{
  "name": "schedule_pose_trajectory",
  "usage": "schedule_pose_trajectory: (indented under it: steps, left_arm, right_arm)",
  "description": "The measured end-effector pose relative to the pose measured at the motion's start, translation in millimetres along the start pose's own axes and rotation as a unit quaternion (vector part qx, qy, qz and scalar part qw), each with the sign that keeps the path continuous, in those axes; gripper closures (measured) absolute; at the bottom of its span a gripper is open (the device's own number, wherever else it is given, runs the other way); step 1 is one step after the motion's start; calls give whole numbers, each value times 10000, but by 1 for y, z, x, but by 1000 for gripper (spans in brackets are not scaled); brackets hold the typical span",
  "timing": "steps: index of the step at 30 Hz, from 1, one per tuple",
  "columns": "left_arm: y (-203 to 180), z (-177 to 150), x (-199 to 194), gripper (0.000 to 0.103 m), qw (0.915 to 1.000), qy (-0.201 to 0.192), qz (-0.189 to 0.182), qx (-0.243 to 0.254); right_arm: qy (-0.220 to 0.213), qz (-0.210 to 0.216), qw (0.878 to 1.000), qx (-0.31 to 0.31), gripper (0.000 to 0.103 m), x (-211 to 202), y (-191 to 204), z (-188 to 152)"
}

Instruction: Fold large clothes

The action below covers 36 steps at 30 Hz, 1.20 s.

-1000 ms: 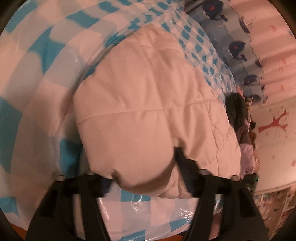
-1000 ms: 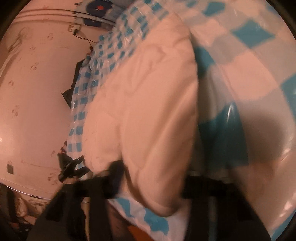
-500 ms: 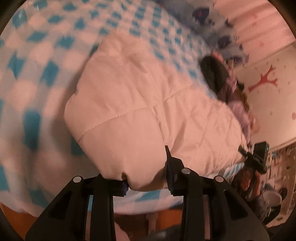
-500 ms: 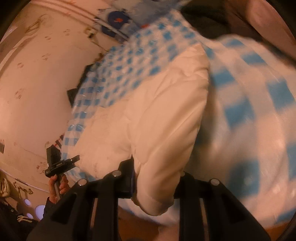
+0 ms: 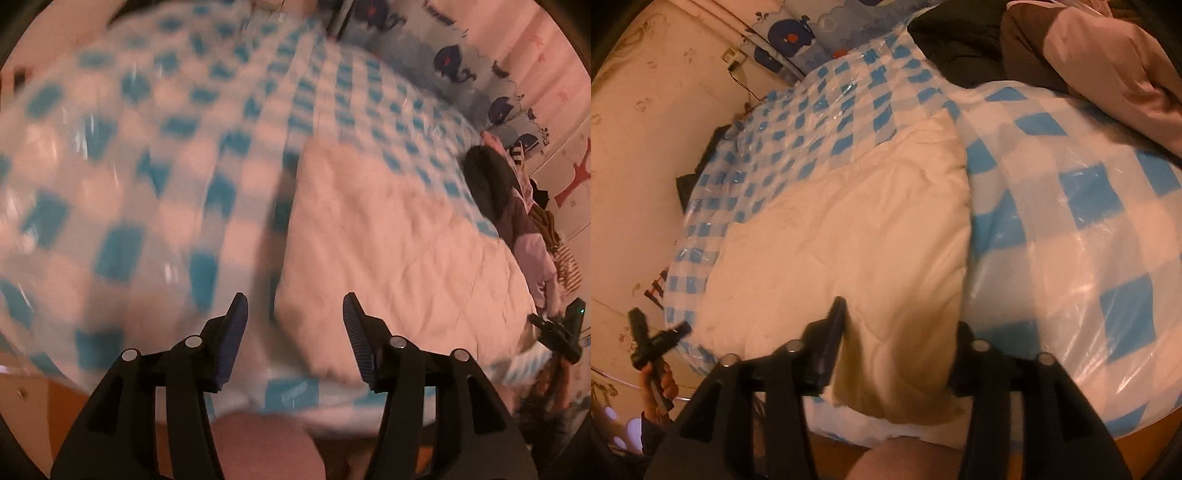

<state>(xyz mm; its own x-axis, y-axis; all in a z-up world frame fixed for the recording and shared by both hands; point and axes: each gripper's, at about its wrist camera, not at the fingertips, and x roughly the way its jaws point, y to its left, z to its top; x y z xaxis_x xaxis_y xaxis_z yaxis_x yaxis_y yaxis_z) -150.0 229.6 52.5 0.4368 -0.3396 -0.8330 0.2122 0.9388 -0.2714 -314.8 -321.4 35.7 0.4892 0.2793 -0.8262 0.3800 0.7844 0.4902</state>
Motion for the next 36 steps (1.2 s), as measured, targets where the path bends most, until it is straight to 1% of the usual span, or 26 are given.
schedule_pose_trajectory:
  steps: [1, 2, 3, 4, 5, 6, 7, 9, 11, 13, 15, 17, 19, 20, 22, 25, 26, 29, 32, 34, 36]
  left_arm:
    - [-6, 7, -3, 51, 9998, -81, -85, 137]
    - [-17, 15, -3, 50, 9995, -133, -164, 254]
    - [-32, 24, 0, 49, 9985, -177, -279, 446]
    - [-46, 30, 6, 49, 9975, -192, -368, 568]
    - [-61, 38, 14, 48, 9962, -198, -442, 725]
    - [-72, 45, 23, 48, 9951, -180, -471, 847]
    - [-81, 47, 31, 48, 9944, -165, -502, 918]
    - [-95, 61, 57, 48, 9938, -113, -521, 973]
    - [-104, 76, 83, 48, 9945, -20, -571, 883]
    - [-106, 86, 104, 48, 9956, 9, -518, 777]
    - [-104, 97, 128, 48, 9969, 105, -484, 608]
    - [-97, 103, 151, 48, 9978, 207, -415, 470]
    - [-91, 105, 174, 48, 9979, 357, -319, 432]
    - [-89, 105, 186, 48, 9976, 460, -310, 416]
    - [-87, 104, 207, 48, 9969, 582, -221, 473]
    - [-89, 107, 221, 48, 9963, 674, -97, 524]
    - [-90, 108, 218, 48, 9964, 662, -85, 528]
    - [-87, 101, 191, 48, 9972, 463, -123, 573]
    - [-84, 79, 154, 48, 9969, 264, -127, 731]
    - [-80, 63, 143, 48, 9961, 292, -88, 823]
    - [-76, 50, 149, 46, 9952, 423, -67, 884]
  right_arm:
    - [316, 61, 9994, 102, 42, 6, -3, 2]
    - [357, 70, 9991, 222, 42, 5, -11, 1]
    - [274, -39, 9991, 330, 42, -1, -20, 1]
    - [197, -45, 9987, 468, 42, -10, -31, 0]
    - [110, 1, 9982, 584, 42, -18, -36, -1]
    - [-212, -180, 9968, 754, 42, -32, -44, 2]
    - [-430, -342, 9959, 716, 41, -40, -41, 8]
    - [-743, -291, 9959, 428, 41, -45, -25, 26]
    - [-884, -295, 9956, -130, 41, -28, 9, 56]
    - [-866, -340, 9947, -448, 40, 1, 31, 83]
    - [-764, -395, 9950, -510, 40, 35, 35, 106]
    - [-454, -629, 9962, -392, 40, 80, 24, 118]
    - [-136, -834, 9961, -245, 40, 115, 4, 115]
    - [-101, -815, 9963, -249, 40, 127, -4, 112]
    - [-199, -709, 9971, -174, 40, 132, -10, 113]
    - [-105, -705, 9972, -230, 40, 125, -8, 119]
    - [-147, -693, 9971, -263, 40, 120, -4, 119]
    - [-506, -356, 9977, -294, 39, 69, 1, 99]
    - [-769, -250, 9957, -450, 38, 26, 4, 63]
    - [-677, -380, 9956, -523, 36, 19, 0, 41]
    - [-140, -703, 9959, -552, 35, 44, -14, 25]
